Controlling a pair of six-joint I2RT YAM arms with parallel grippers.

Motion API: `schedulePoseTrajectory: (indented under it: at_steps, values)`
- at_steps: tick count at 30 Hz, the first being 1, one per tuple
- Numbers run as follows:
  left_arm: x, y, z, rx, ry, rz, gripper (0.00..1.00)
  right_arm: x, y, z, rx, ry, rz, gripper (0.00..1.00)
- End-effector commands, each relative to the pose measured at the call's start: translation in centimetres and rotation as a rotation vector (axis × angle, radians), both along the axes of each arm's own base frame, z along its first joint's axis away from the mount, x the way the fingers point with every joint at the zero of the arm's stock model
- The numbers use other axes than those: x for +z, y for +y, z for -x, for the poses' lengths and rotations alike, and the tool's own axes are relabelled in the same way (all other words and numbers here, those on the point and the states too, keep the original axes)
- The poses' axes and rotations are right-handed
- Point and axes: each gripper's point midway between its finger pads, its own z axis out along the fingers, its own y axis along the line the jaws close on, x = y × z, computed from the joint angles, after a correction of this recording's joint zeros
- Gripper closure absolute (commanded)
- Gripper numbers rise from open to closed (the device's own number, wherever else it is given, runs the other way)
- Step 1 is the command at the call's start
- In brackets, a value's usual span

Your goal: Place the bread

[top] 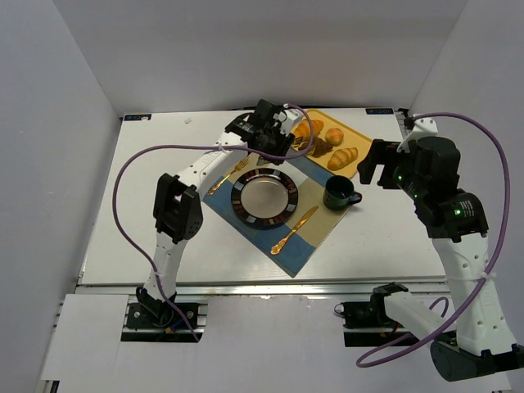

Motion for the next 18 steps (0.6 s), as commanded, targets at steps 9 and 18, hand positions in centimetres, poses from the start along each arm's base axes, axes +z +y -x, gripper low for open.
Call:
schedulePoseTrajectory:
  at_steps: [9,18]
  values:
    - [1.0,-1.9,-2.7,-0.031,-0.099,0.033,0.45,0.4,-0.4,-0.3,-0.020,-0.020,0.013,0.11]
    - [0.3,-2.3,-3.2,-0.040,-0.110,0.024,0.41,-0.4,-0.2,-0.5,-0.016,-0.003,0.015,0.11]
